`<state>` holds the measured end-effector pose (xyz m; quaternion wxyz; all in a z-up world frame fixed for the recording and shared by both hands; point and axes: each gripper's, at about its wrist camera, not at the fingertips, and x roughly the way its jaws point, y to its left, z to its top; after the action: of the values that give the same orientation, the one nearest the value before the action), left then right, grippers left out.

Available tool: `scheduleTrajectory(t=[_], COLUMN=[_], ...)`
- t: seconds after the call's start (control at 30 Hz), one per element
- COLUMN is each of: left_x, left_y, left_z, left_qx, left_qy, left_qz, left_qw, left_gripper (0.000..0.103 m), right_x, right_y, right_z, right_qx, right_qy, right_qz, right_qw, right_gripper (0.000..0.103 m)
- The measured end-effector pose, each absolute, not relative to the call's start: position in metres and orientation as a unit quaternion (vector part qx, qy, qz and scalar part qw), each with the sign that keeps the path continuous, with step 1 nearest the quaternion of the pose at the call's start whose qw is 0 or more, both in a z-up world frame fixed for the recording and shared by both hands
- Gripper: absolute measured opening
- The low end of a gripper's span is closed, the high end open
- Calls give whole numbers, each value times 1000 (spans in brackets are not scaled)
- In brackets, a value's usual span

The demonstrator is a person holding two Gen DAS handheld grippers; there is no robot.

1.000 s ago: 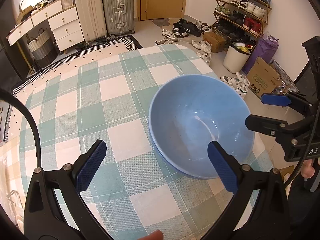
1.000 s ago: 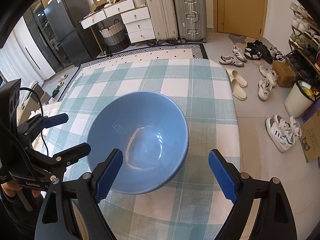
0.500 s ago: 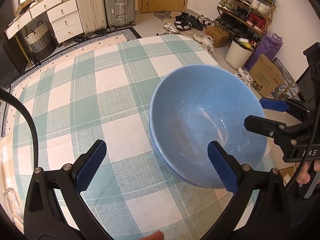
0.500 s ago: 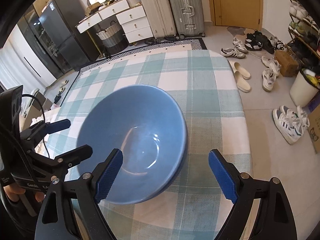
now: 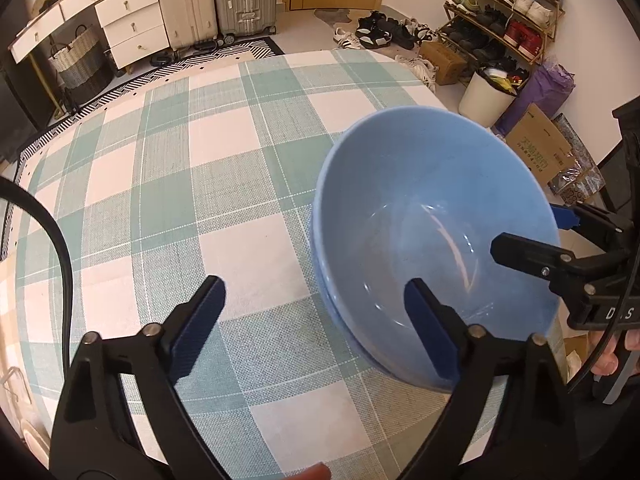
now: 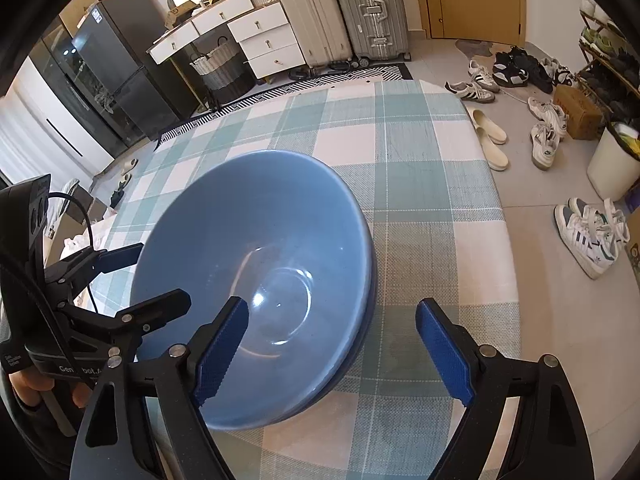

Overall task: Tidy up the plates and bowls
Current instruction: 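Move both grippers to the rim of the bowl stack and close them, then lift the bowl stack with both grippers and carry it toward the cream plates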

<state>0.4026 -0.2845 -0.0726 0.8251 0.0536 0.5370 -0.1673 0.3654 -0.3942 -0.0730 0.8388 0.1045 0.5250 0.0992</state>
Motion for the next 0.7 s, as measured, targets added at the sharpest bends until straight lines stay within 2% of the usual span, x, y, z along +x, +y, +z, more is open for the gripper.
scheduleTrajectory(t=[0.1,0.17,0.23,0.37,0.43,0.6,0.7], left_x=[405,405,407,410,411,414,415], left_y=[-284,-283,-282,-286,-287,-290,-291], left_z=[-77,-80,-82,-84,-86,-91,-95], left_qx=[53,54,45,41,40,41,39], left_qy=[541,543,546,550,553,556,557], left_qz=[-166,-167,-168,-175,-179,-191,-198], left_qw=[823,821,820,816,813,808,806], left_gripper=[72,72,61,50,43,32,26], right_x=[367,368,368,370,370,374,374], right_y=[-393,-392,-391,-390,-389,-386,-386], right_z=[-76,-78,-80,-84,-86,-94,-97], right_qx=[100,97,95,95,96,95,103], right_qy=[528,531,533,539,543,556,555], right_qz=[101,101,103,107,108,106,114], right_qw=[837,836,835,830,827,819,817], right_gripper=[81,77,71,69,61,52,42])
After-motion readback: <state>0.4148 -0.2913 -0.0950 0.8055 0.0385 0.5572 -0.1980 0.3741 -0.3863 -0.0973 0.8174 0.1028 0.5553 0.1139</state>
